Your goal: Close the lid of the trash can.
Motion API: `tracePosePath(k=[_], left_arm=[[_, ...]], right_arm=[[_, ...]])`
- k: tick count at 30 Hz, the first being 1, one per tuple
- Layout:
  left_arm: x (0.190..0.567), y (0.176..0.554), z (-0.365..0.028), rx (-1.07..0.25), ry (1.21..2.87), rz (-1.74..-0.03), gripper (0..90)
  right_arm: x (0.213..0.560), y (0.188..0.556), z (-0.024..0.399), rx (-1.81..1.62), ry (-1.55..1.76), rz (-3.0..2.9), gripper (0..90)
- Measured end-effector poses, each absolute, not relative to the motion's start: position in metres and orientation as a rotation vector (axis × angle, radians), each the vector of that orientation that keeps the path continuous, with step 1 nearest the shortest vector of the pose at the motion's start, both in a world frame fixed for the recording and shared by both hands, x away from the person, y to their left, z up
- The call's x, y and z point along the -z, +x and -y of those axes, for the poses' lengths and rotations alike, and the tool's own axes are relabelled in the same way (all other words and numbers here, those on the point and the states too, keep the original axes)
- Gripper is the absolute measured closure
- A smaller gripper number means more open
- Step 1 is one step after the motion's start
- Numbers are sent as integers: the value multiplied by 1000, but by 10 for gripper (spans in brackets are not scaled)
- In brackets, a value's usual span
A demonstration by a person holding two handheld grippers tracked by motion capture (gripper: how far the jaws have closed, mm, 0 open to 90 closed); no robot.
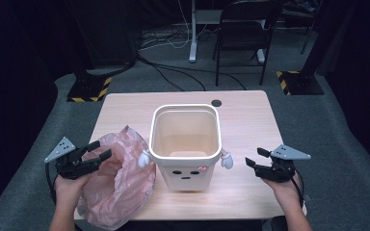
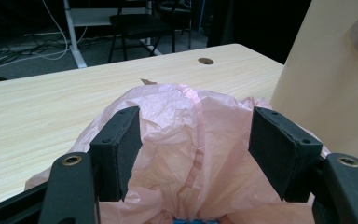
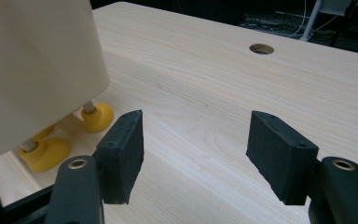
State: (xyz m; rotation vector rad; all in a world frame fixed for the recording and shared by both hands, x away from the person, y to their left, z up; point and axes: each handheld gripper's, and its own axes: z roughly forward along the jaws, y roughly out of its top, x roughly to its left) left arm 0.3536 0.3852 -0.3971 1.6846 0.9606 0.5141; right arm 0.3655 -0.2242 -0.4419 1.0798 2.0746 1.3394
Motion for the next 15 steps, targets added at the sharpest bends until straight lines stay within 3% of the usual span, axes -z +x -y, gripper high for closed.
tracePosePath(k=[15], left_arm=[[398,355,-384,-521,1700,-960,339]], right_arm=[[466,372,235,-1301,1186,-2096,352]])
